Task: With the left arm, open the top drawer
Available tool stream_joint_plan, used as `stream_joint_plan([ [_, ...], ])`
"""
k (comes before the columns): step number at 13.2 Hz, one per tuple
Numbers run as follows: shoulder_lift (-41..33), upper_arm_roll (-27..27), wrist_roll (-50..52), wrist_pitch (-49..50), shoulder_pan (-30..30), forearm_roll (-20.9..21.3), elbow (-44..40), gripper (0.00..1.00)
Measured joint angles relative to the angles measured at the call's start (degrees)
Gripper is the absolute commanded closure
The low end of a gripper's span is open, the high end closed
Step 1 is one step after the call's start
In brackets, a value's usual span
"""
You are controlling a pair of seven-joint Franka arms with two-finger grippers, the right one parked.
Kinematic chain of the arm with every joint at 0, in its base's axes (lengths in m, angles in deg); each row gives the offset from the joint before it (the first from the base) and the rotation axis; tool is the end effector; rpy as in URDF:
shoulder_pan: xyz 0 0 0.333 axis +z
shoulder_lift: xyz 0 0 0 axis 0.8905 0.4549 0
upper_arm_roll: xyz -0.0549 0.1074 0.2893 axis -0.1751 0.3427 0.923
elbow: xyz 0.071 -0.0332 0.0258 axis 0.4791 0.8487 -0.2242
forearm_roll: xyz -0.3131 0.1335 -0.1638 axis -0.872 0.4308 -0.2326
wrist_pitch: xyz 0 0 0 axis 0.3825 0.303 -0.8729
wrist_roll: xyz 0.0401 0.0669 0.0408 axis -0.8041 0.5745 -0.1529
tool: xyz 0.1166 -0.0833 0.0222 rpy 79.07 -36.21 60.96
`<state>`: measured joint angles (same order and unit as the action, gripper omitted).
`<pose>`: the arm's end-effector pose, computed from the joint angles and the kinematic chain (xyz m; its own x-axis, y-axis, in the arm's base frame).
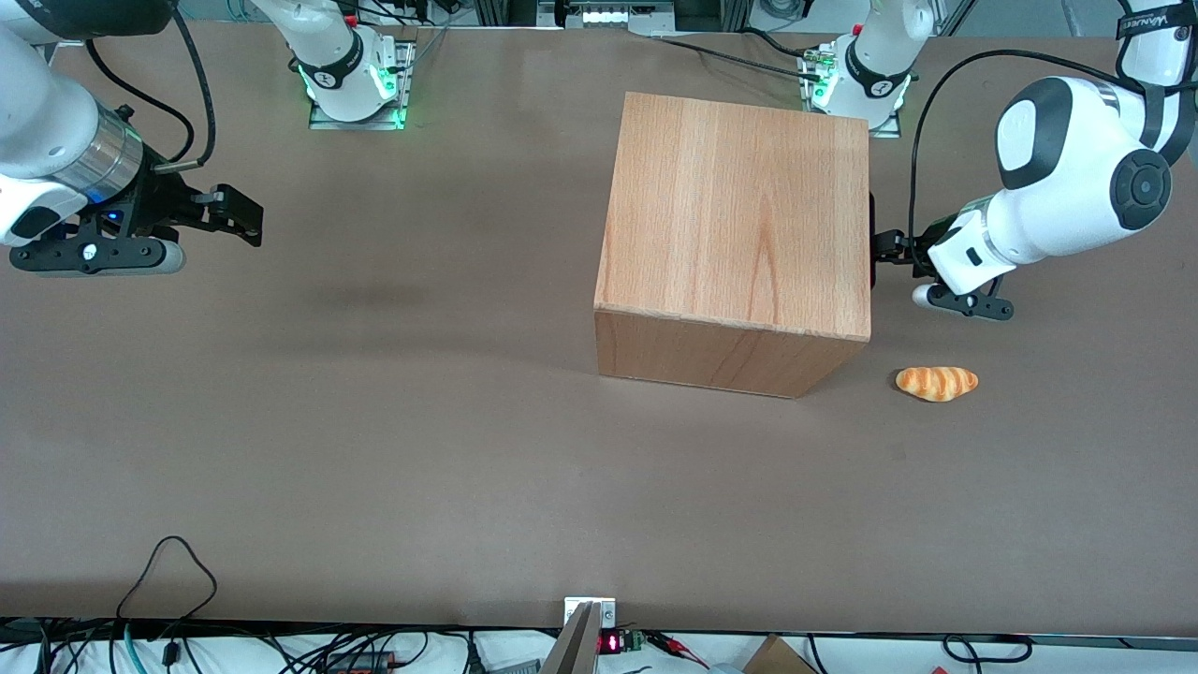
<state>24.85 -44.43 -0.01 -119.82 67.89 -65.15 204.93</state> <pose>0.5044 -0.0608 0.3600 0.9734 -0.1299 -0.1886 -0.0800 -0.9645 0.2518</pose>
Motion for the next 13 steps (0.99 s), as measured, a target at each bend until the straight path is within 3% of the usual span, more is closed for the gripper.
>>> stream_joint_plan([
  [13,0.0,0.41,-2.21,-0.27,8.24,2.67,-0.07,0.0],
])
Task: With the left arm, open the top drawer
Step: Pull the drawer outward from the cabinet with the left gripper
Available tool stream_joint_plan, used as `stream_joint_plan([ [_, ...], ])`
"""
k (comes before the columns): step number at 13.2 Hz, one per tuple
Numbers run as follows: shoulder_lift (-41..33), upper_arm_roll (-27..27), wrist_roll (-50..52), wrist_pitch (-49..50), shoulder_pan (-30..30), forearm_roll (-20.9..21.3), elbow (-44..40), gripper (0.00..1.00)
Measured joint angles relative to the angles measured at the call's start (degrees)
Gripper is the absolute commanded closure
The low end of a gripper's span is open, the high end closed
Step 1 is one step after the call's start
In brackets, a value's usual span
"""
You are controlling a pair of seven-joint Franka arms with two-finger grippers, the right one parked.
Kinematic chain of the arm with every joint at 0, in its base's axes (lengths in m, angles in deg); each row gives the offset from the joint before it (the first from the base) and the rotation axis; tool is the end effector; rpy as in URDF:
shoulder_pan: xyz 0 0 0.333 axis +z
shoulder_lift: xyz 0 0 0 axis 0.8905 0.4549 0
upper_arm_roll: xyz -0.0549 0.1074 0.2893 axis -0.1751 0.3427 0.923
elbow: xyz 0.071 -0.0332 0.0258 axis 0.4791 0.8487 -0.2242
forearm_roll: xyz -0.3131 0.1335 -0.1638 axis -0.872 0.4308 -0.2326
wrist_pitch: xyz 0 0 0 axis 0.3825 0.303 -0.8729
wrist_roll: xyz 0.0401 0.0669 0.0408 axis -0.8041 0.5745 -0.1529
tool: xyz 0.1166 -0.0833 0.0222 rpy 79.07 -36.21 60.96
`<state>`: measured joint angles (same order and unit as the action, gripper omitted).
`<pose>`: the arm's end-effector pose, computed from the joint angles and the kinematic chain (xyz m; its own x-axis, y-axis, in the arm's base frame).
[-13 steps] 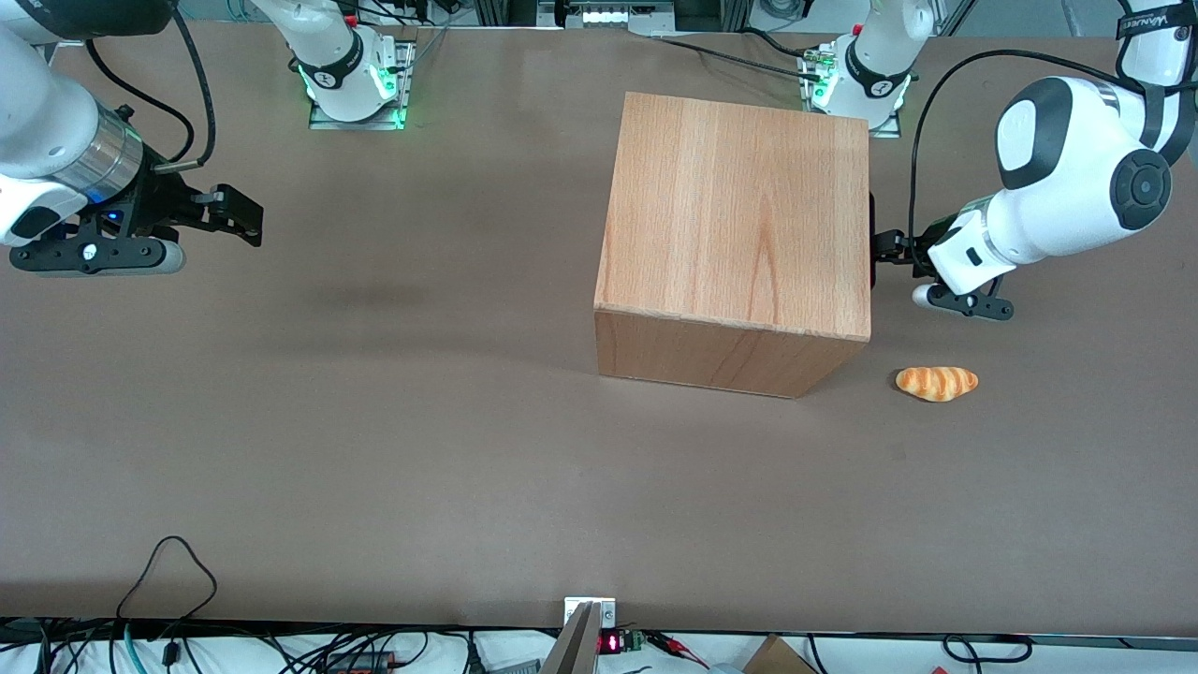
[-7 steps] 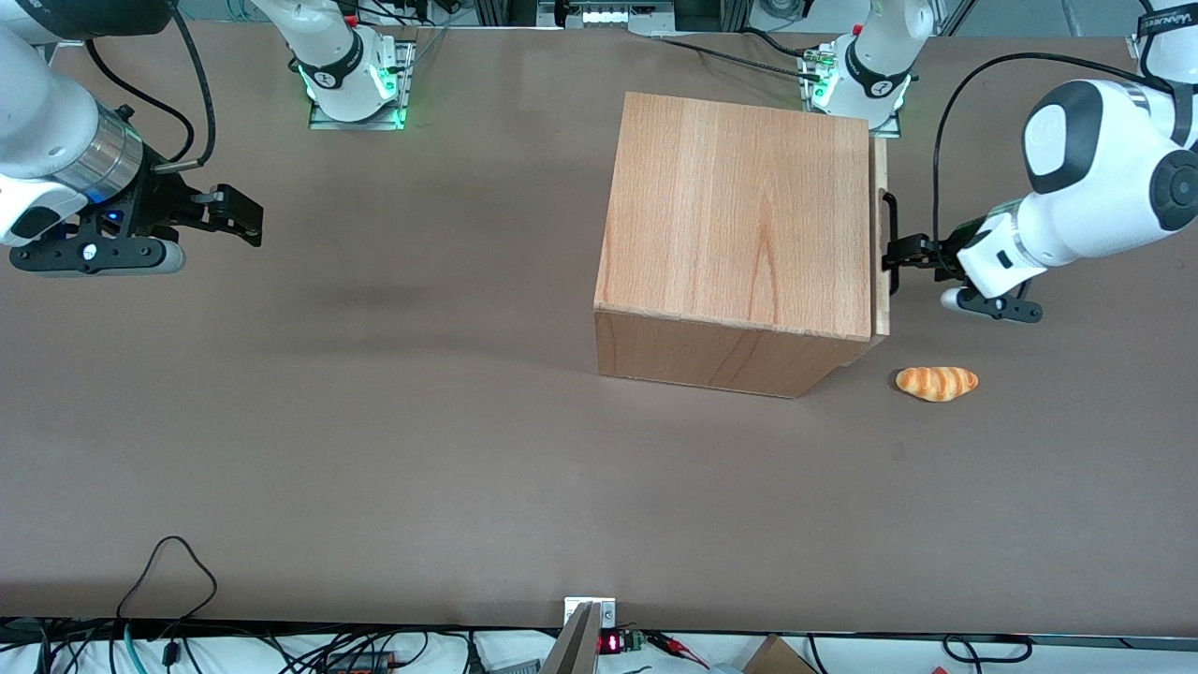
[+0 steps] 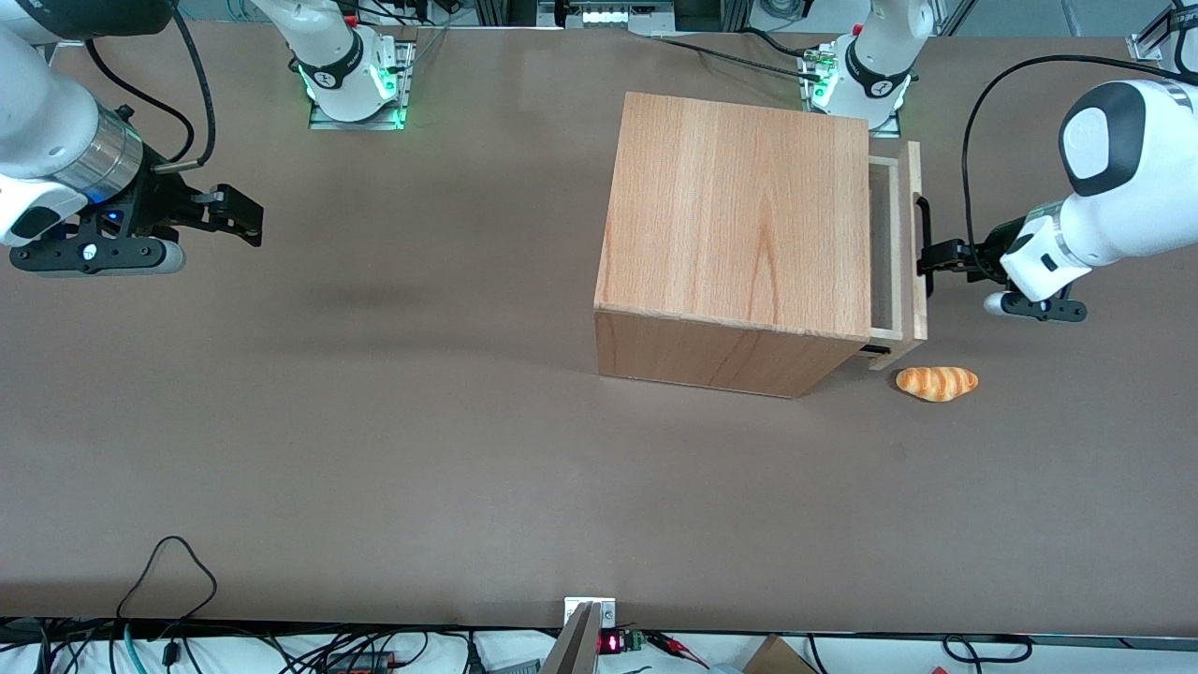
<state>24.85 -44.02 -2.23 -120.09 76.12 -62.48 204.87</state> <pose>0.5078 0.0207 0.3596 0.9835 -0.0358 -0.1775 0.0041 -0.9756 0.2194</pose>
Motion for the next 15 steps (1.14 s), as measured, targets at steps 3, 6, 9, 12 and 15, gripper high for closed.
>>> stream_joint_plan([
  [3,0.0,0.02,0.0,-0.11,1.45,0.39,-0.05,0.0],
  [6,0.0,0.04,-0.01,-0.27,2.99,0.45,-0.05,0.0],
  [9,0.0,0.1,-0.01,-0.31,4.19,0.46,-0.05,0.0],
  [12,0.0,0.13,-0.01,-0.4,6.03,0.62,-0.09,0.0],
  [15,0.03,0.17,-0.06,-0.42,7.45,1.45,-0.44,0.0],
])
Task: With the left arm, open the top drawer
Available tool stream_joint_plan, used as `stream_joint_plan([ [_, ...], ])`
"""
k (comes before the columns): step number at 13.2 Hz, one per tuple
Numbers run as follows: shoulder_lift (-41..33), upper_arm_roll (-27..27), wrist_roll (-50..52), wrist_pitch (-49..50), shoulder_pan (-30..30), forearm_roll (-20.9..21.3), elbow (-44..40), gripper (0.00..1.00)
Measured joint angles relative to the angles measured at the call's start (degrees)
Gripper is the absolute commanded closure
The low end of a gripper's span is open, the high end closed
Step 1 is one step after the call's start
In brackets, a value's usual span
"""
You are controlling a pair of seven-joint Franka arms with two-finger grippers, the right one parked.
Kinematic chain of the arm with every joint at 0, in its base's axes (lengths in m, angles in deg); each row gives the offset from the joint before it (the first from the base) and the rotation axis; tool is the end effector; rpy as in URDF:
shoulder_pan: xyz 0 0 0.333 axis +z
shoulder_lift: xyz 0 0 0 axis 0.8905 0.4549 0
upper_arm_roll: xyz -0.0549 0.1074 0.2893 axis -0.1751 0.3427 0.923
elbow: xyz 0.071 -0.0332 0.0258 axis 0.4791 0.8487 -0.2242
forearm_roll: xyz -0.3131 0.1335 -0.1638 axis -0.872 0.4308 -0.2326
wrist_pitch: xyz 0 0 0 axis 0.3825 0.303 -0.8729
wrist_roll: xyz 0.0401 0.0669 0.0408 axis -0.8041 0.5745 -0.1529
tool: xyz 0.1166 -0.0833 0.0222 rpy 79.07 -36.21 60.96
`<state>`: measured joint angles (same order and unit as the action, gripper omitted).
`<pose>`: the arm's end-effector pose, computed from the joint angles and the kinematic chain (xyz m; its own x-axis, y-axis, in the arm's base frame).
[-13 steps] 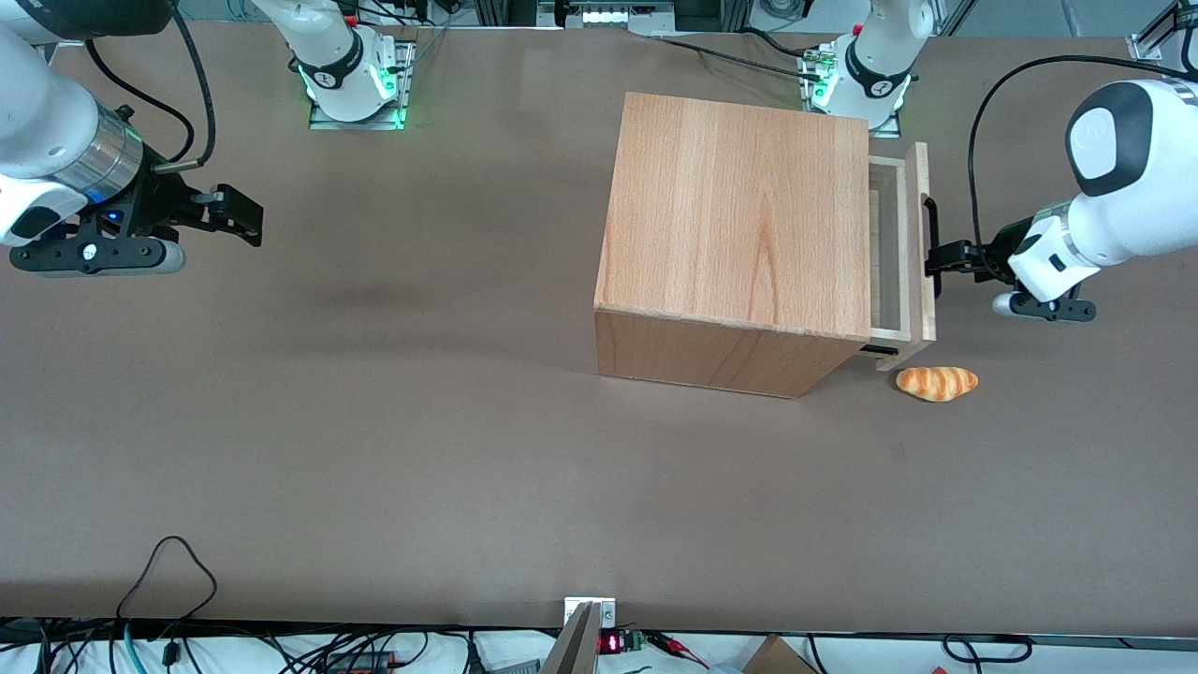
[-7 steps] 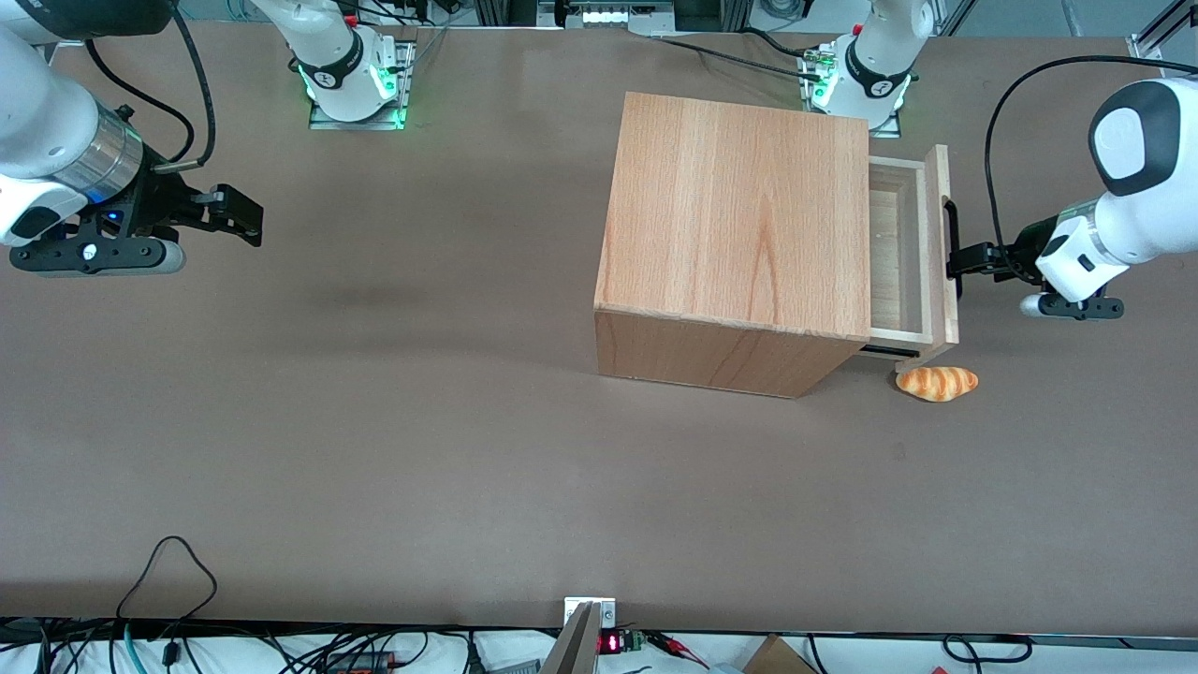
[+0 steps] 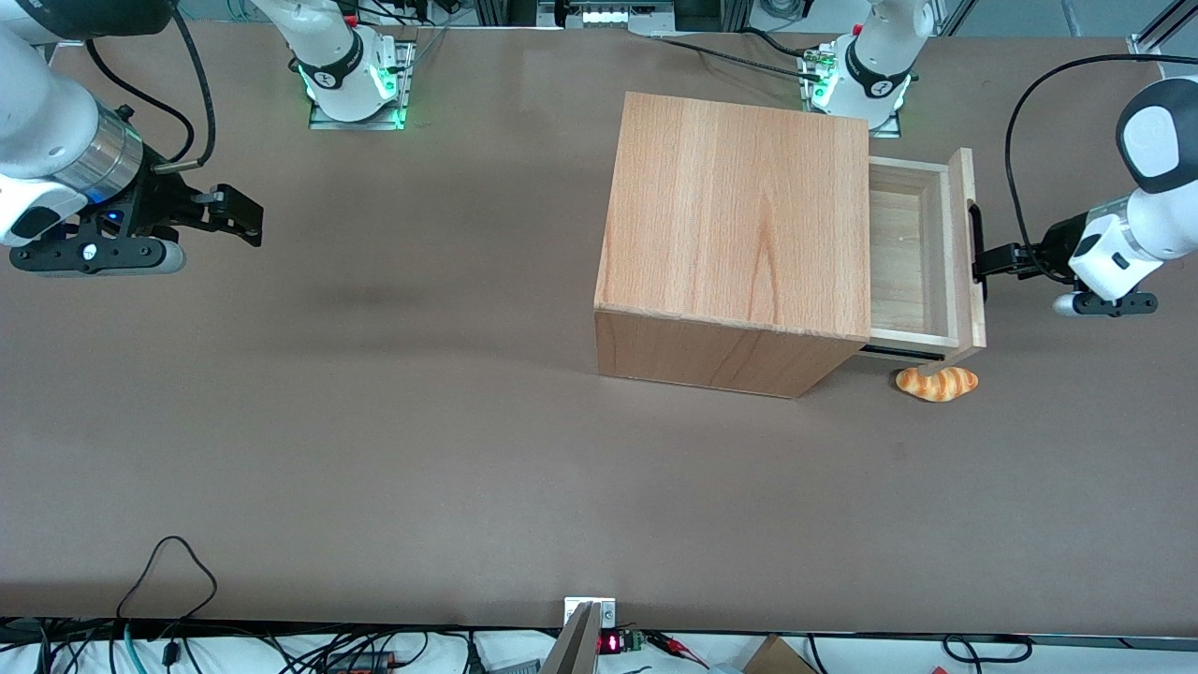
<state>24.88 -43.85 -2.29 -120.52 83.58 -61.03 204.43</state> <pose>0.5030 0.0914 0.3625 0.9823 0.0866 -0.1658 0.1190 -0.9732 0.1966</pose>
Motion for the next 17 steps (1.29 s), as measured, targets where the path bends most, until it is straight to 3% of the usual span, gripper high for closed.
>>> stream_joint_plan([
  [11,2.67,0.04,-4.4,0.01,6.35,0.21,-3.24,0.0],
  [17,3.67,0.05,-5.16,3.6,7.67,0.23,-9.13,0.0],
])
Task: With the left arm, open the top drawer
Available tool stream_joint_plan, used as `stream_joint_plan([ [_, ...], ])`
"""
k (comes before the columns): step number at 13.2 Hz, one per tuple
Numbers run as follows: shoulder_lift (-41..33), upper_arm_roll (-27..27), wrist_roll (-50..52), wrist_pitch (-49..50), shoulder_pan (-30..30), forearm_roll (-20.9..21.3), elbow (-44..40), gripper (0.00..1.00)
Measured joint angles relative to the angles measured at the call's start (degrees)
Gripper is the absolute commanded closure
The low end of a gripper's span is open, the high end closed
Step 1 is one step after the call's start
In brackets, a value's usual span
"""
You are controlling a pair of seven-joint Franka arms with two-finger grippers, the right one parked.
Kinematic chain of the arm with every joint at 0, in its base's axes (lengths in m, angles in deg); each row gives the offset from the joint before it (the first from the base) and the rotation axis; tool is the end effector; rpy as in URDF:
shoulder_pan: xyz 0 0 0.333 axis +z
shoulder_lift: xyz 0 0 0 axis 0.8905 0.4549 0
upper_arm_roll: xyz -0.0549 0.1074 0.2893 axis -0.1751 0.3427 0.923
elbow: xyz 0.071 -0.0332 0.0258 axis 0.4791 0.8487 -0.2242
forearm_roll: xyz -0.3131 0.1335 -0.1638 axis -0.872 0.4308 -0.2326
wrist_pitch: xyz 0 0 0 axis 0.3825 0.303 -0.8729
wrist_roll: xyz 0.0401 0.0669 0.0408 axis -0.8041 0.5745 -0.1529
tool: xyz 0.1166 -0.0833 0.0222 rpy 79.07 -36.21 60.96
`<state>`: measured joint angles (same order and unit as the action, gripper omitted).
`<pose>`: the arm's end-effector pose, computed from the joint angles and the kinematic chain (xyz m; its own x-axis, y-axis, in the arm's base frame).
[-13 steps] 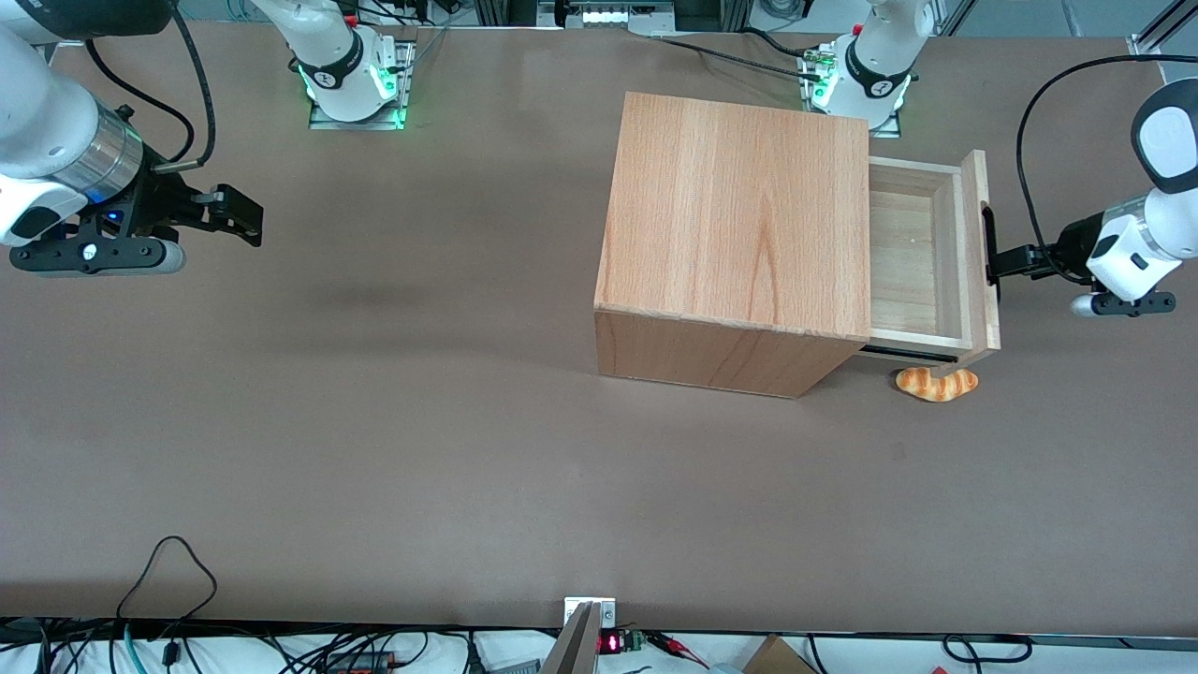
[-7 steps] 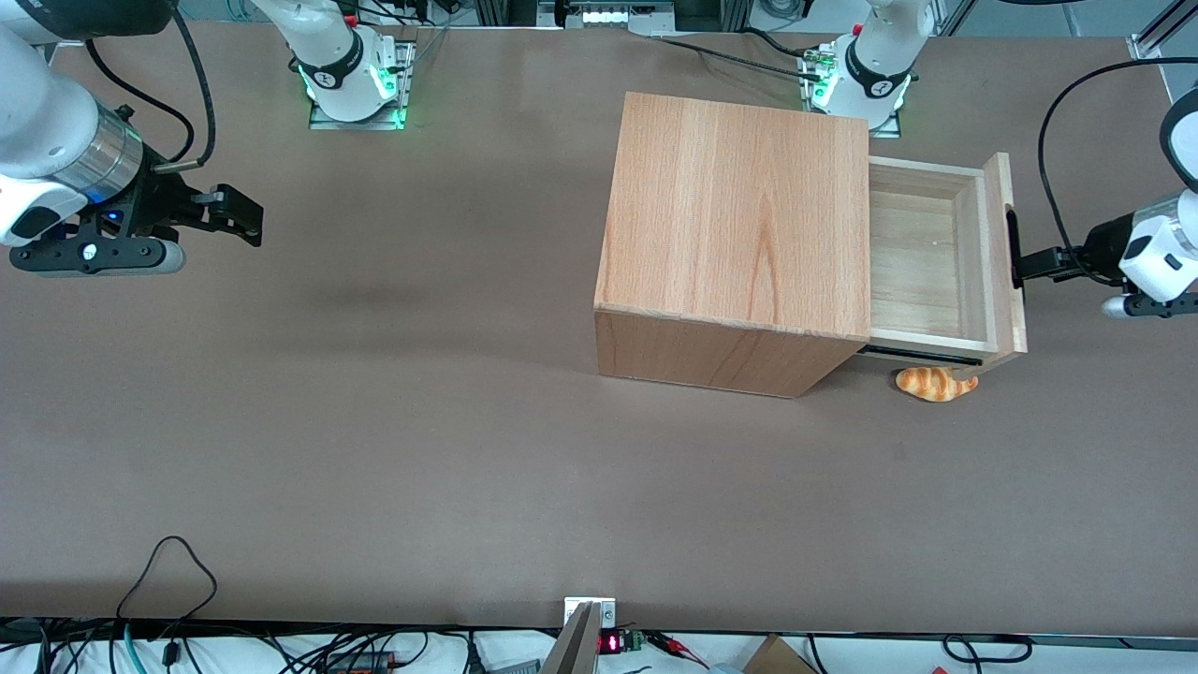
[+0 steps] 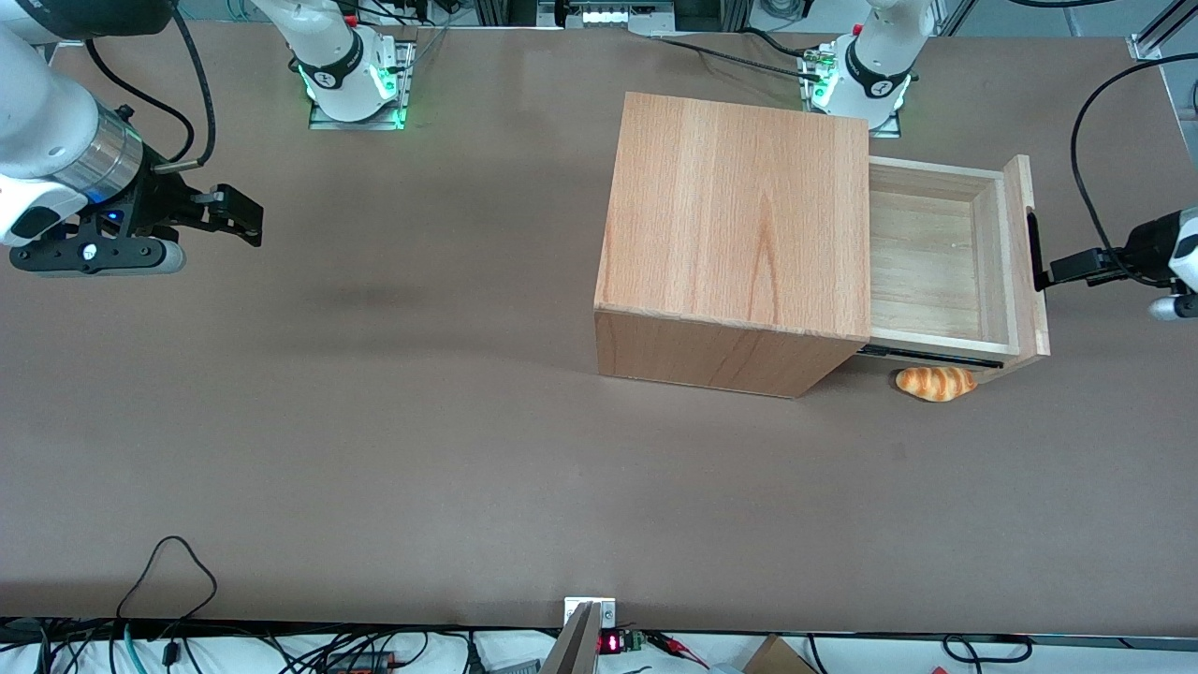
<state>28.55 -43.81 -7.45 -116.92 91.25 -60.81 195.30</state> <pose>0.5188 0.1700 0.3930 0.9863 0.1210 -0.1119 0.1429 -0.9661 0.2149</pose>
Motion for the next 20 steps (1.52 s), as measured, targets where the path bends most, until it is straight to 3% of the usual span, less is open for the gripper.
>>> stream_joint_plan([
  [9,0.02,-1.83,0.0,11.97,-0.24,0.03,-15.76,0.0],
  [13,0.02,-4.52,0.85,13.69,-1.58,6.13,-19.74,0.0],
  [16,0.01,-3.37,2.46,14.24,-7.05,6.89,-21.62,0.0],
  [20,-0.04,5.2,4.28,15.19,-18.54,6.99,-23.56,0.0],
])
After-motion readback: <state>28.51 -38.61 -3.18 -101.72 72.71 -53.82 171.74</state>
